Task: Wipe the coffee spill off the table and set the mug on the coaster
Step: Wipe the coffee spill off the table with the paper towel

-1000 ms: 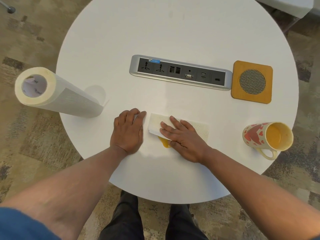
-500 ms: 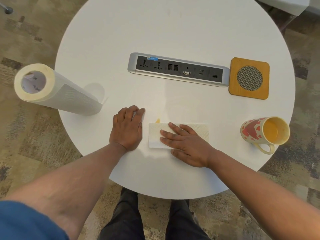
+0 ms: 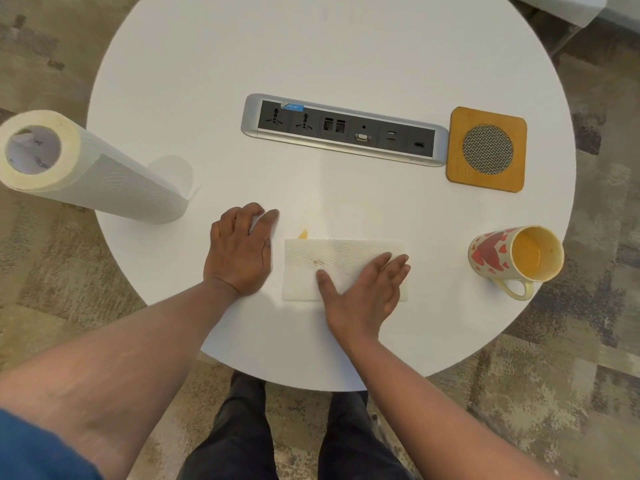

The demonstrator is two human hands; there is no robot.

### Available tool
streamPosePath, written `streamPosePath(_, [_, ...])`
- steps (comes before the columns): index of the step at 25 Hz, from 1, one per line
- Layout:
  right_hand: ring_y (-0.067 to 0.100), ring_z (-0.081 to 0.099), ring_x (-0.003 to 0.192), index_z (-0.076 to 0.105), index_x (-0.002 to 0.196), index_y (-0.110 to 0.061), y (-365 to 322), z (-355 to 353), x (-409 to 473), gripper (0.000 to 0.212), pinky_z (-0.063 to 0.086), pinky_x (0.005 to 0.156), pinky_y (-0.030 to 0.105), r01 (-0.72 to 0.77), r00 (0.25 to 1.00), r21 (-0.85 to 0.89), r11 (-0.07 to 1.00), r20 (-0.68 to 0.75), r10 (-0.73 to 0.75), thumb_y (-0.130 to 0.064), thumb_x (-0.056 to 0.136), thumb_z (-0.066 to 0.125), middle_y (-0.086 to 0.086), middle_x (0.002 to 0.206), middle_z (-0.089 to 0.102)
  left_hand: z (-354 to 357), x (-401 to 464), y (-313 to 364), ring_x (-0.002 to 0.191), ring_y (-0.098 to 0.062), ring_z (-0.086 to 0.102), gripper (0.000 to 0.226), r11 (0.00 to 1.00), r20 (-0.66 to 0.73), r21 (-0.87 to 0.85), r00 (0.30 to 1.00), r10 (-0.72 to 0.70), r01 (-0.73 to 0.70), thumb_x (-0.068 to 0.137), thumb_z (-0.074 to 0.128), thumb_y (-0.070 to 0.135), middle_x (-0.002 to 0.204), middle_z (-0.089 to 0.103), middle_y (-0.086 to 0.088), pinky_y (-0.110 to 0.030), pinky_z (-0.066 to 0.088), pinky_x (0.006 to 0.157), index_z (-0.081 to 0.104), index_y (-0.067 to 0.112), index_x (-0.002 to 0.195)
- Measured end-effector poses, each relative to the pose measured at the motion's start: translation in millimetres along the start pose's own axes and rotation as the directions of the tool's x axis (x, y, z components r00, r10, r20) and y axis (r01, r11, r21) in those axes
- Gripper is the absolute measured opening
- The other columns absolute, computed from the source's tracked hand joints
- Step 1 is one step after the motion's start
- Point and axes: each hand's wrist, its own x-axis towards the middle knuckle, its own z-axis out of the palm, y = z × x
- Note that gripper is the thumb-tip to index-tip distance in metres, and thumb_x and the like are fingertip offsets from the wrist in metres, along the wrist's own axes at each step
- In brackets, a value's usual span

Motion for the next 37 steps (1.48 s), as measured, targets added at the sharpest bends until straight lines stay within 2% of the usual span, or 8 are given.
streamPosePath(4, [0.026, -0.034, 0.147, -0.019, 0.154, -0.004, -7, 6, 1, 0.13, -0.012, 0.122, 0.044, -0.078, 0.996, -0.026, 0.997, 0.051, 0.079, -0.078, 0.077, 0.057, 0.014, 0.16, -0.033, 0, 0, -1, 0.124, -0.035, 0.039, 0.05, 1.0, -0.004, 0.009, 1.0, -0.004, 0.004, 0.09, 0.046, 0.022, 0.138, 0.047, -0.006, -0.049, 0.033, 0.099, 0.054, 0.021, 0.139])
streamPosePath(10, [0.025, -0.037, 0.145, -0.022, 0.153, -0.005, -10, 9, 1, 0.108, -0.015, 0.121, 0.042, 0.081, 0.992, -0.171, 0.982, 0.107, -0.063, -0.068, 0.093, 0.041, 0.014, 0.159, -0.036, 0, 0, 0, 0.123, -0.035, 0.041, 0.05, 1.0, -0.012, 0.007, 1.0, 0.001, -0.001, 0.09, 0.045, 0.022, 0.137, 0.048, -0.006, -0.049, 0.035, 0.097, 0.055, 0.02, 0.138])
streamPosePath(21, [0.028, -0.017, 0.153, -0.001, 0.158, -0.006, -5, 15, -3, 0.068, -0.003, 0.122, 0.038, 0.389, 0.921, -0.325, 0.862, 0.166, -0.353, -0.014, 0.099, 0.032, 0.015, 0.166, -0.015, 0, 0, -1, 0.124, -0.035, 0.041, 0.049, 1.0, 0.007, 0.012, 1.0, -0.008, 0.008, 0.09, 0.049, 0.02, 0.138, 0.048, -0.006, -0.049, 0.034, 0.097, 0.055, 0.021, 0.139])
streamPosePath(24, [0.034, 0.012, 0.153, 0.026, 0.154, -0.003, -7, 15, -6, 0.066, 0.022, 0.121, 0.042, 0.451, 0.892, -0.358, 0.817, 0.193, -0.408, -0.01, 0.09, 0.018, 0.019, 0.165, 0.015, 0, 1, 0, 0.124, -0.036, 0.042, 0.049, 1.0, 0.016, 0.012, 1.0, -0.011, 0.011, 0.091, 0.047, 0.022, 0.138, 0.049, -0.007, -0.049, 0.035, 0.098, 0.055, 0.021, 0.139])
streamPosePath(26, [0.038, 0.034, 0.146, 0.046, 0.145, -0.001, -7, 14, -4, 0.067, 0.045, 0.108, 0.047, 0.483, 0.875, -0.359, 0.798, 0.189, -0.445, -0.011, 0.085, 0.016, 0.02, 0.156, 0.037, -1, 1, 0, 0.124, -0.035, 0.041, 0.049, 1.0, 0.017, 0.014, 1.0, -0.009, 0.009, 0.09, 0.045, 0.023, 0.138, 0.05, -0.007, -0.049, 0.035, 0.098, 0.056, 0.021, 0.139])
streamPosePath(31, [0.019, 0.016, 0.153, 0.026, 0.156, -0.018, -17, -6, -14, 0.062, 0.038, 0.111, 0.038, 0.561, 0.809, -0.245, 0.791, 0.368, -0.459, -0.002, 0.097, 0.027, 0.0, 0.166, 0.022, -2, 0, 0, 0.124, -0.035, 0.041, 0.049, 1.0, 0.02, 0.025, 1.0, -0.01, 0.009, 0.09, 0.049, 0.022, 0.138, 0.05, -0.006, -0.048, 0.034, 0.099, 0.056, 0.021, 0.138])
streamPosePath(34, [0.024, 0.05, 0.132, 0.041, 0.15, -0.026, -21, -17, -18, 0.057, 0.044, 0.101, 0.035, 0.504, 0.834, -0.095, 0.858, 0.311, -0.455, -0.007, 0.097, 0.035, -0.002, 0.149, 0.051, -2, 0, 0, 0.125, -0.035, 0.04, 0.049, 1.0, 0.039, 0.019, 0.999, -0.015, 0.014, 0.09, 0.047, 0.023, 0.138, 0.049, -0.006, -0.049, 0.034, 0.1, 0.055, 0.022, 0.139])
streamPosePath(37, [0.018, 0.062, 0.11, 0.062, 0.133, -0.025, -26, -35, -10, 0.051, 0.048, 0.091, 0.027, 0.335, 0.903, 0.158, 0.929, 0.229, -0.364, -0.003, 0.091, 0.042, -0.006, 0.124, 0.068, -3, 1, 1, 0.126, -0.035, 0.039, 0.05, 0.999, 0.06, 0.023, 0.998, -0.026, 0.024, 0.09, 0.043, 0.025, 0.139, 0.048, -0.005, -0.048, 0.033, 0.1, 0.053, 0.023, 0.139])
